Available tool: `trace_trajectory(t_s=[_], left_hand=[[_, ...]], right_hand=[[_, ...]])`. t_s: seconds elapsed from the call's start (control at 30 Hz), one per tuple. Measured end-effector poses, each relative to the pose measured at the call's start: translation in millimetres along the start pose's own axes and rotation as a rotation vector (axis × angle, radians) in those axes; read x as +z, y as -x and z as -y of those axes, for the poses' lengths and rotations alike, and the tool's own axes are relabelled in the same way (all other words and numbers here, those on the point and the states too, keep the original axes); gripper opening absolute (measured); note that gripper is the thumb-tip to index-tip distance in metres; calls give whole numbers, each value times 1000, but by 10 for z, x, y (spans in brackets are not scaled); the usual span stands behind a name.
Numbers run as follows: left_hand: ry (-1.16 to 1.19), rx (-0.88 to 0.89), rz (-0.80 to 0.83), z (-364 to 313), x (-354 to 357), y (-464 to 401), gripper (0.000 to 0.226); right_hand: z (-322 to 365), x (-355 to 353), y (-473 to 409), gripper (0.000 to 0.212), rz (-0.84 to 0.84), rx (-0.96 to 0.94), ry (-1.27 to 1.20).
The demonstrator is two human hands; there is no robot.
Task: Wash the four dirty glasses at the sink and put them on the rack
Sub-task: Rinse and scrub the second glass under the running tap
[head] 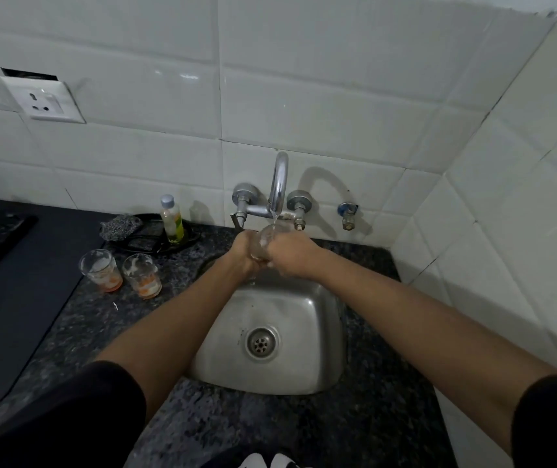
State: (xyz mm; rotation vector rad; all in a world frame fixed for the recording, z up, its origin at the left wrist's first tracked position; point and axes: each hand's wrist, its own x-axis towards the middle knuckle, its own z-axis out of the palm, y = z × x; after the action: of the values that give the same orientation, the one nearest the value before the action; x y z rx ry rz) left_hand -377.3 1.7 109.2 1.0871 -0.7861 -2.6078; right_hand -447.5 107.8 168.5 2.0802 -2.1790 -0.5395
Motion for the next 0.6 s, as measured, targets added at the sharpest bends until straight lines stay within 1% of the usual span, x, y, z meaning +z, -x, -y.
trace_trajectory(t_s=[0.03, 0.07, 0.1, 0.17, 0.23, 0.27, 0.3, 0.33, 0.4, 0.43, 0.47, 0.5, 0.53, 0.57, 0.6], left_hand=[[48, 19, 19, 24, 8, -2, 47], [74, 22, 14, 46, 3, -10, 49], [109, 15, 7, 59, -2, -9, 50], [73, -31, -17, 53, -21, 4, 47], [-2, -55, 3, 9, -9, 46, 40], [-36, -47, 14, -14, -5, 60, 37], [-41, -31, 30, -24, -7, 44, 35], [-37, -11, 39, -25, -6, 43, 35], [14, 18, 55, 0, -13, 40, 41], [45, 26, 64, 20, -17, 29, 45], [47, 32, 63, 31, -27, 22, 49], [56, 23, 66, 43, -26, 18, 53], [34, -6, 66, 42, -5, 40, 54], [-1, -32, 64, 28, 13, 55, 52], [-34, -47, 68, 10, 41, 80, 47]], right_hand=[[39, -21, 6, 24, 9, 16, -66], [58, -20, -7, 27, 25, 7, -81], [43, 7, -33, 25, 4, -1, -91], [22, -61, 7, 21, 1, -14, -29], [-23, -100, 63, 27, -18, -114, 110], [-48, -90, 83, 29, -14, -120, 153], [-60, -47, 84, 29, -25, -86, 109], [-47, -28, 85, 29, -5, -14, 3], [21, 46, 73, 40, 108, 119, -224], [24, 90, 62, 46, 164, 141, -284], [16, 82, 77, 46, 180, 136, -291], [-10, 94, 86, 40, 173, 102, -271], [-38, 66, 116, 29, 135, 45, -202], [-65, 43, 148, 21, 36, -28, -123], [-79, 11, 154, 20, -36, -107, -20]])
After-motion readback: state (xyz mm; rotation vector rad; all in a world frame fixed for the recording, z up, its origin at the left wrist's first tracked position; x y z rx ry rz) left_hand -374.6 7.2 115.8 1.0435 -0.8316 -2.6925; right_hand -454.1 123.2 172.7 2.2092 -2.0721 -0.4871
